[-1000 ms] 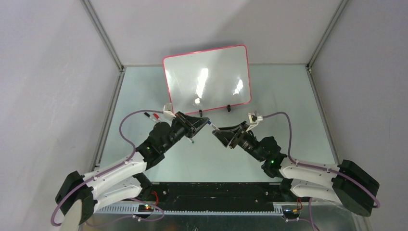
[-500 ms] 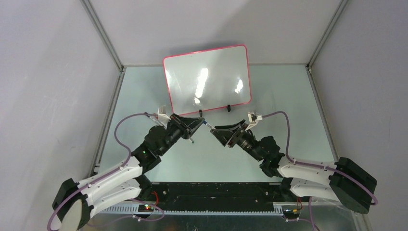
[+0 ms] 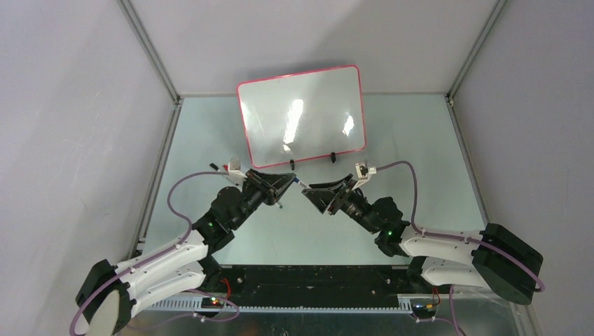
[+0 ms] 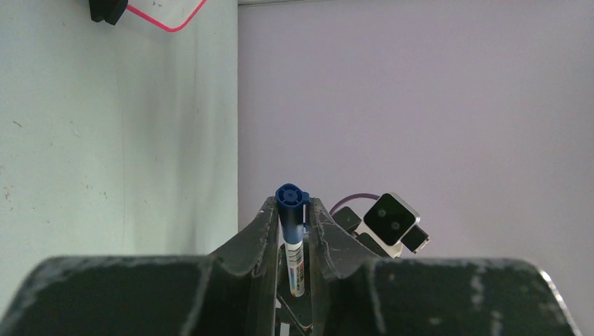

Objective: Write a sentence on the whiteboard
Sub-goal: Open the whiteboard marker at the center of the board.

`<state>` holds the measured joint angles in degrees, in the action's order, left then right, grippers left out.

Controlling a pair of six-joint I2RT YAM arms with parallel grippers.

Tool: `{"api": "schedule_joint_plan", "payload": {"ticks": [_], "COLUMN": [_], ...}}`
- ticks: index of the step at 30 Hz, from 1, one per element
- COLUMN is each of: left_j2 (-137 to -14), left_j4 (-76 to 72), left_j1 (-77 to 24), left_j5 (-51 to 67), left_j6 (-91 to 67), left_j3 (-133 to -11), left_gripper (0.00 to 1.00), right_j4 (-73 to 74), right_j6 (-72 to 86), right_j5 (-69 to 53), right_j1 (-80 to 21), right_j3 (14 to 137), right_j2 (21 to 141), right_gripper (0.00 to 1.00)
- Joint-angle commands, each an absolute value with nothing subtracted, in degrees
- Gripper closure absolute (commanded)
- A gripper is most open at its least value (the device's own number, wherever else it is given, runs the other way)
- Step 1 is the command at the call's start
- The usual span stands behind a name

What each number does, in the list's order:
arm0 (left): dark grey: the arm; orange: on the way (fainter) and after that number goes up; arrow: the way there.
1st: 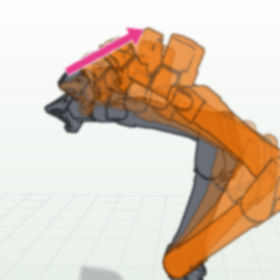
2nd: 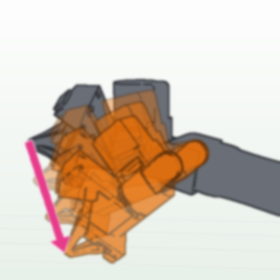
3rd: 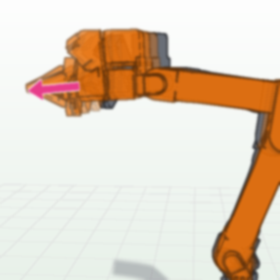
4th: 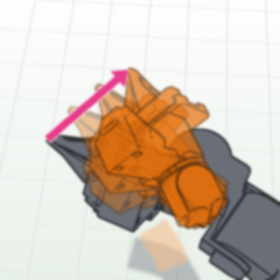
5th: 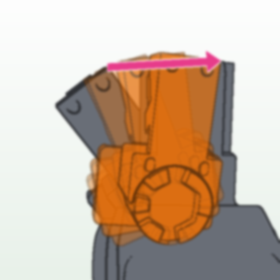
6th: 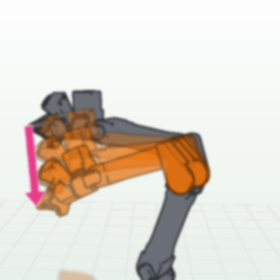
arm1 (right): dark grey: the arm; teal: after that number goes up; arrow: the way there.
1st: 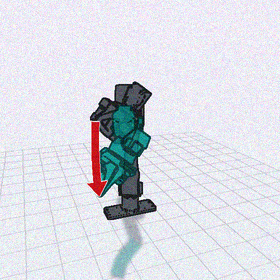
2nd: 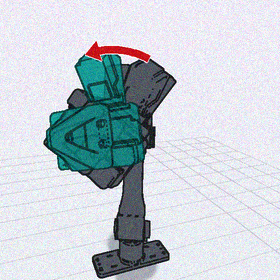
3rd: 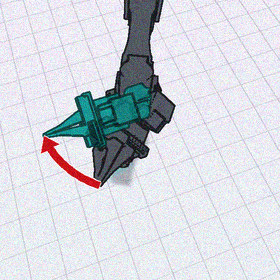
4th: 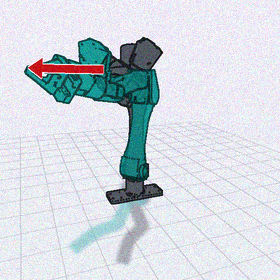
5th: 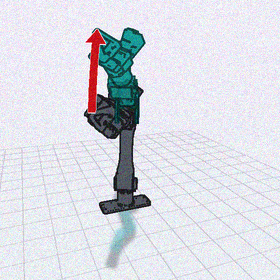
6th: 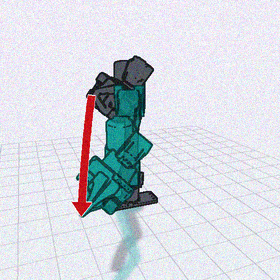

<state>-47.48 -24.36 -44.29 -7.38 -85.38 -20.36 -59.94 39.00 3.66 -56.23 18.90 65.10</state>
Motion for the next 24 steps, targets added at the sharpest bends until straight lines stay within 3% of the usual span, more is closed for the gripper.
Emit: {"api": "schedule_joint_plan", "payload": {"ticks": [1, 8, 24], "left_j2": [-46.4, -44.0, -45.4], "left_j4": [-26.2, -23.2, -23.1], "left_j1": [-44.7, -44.6, -45.1], "left_j5": [-8.9, -10.2, -10.0], "left_j6": [-86.1, -85.1, -84.9], "left_j3": [-20.6, -21.1, -22.1], "left_gripper": [1.0, 1.0, 1.0], "right_j4": [-64.0, -61.3, -64.2], "right_j6": [38.7, 37.9, 38.6], "right_j5": [3.9, 5.1, 4.4], "right_j1": [-57.0, -57.0, -57.3], "right_j3": [21.7, 21.6, 22.2], "right_j2": [65.5, 64.5, 66.5], "right_gripper": [0.51, 0.42, 0.5]}}
